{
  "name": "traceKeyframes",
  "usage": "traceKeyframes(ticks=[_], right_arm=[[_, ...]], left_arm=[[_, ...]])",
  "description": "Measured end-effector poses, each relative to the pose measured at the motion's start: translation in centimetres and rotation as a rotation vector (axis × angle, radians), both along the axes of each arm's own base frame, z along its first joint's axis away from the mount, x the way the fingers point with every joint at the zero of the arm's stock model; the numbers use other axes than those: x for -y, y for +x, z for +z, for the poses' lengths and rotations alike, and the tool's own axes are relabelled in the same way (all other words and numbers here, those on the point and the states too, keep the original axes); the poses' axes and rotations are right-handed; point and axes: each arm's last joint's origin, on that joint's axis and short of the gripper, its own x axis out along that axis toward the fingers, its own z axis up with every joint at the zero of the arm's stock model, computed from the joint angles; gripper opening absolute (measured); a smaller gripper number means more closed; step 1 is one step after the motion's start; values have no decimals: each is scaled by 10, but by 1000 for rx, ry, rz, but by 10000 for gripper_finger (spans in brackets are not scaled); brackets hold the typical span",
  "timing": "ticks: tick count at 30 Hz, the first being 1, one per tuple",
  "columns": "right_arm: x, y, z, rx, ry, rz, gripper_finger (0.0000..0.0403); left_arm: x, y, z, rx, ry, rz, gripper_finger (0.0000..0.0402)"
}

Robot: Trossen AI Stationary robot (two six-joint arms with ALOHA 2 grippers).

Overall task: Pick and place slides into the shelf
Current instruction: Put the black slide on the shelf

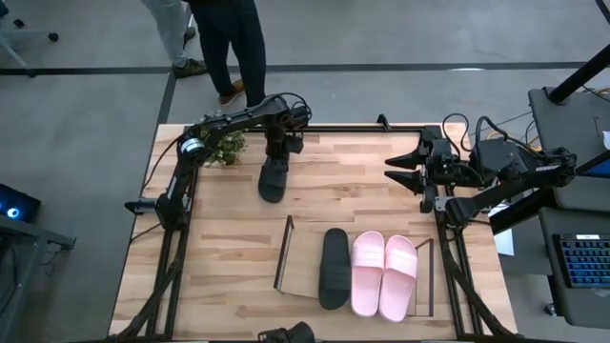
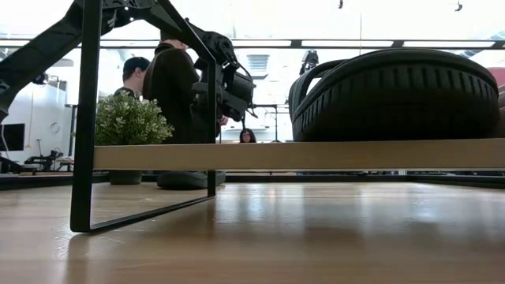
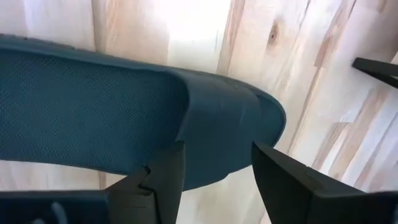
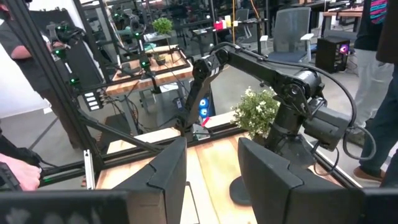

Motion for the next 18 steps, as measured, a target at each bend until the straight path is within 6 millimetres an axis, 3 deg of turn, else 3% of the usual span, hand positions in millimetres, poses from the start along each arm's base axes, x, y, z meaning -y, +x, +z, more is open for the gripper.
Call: traceKeyframes(ticks=[18], right_arm=[[0, 0, 0, 0, 0, 0, 137]], left_arm=[[-1, -2, -8, 1, 17, -52, 169]])
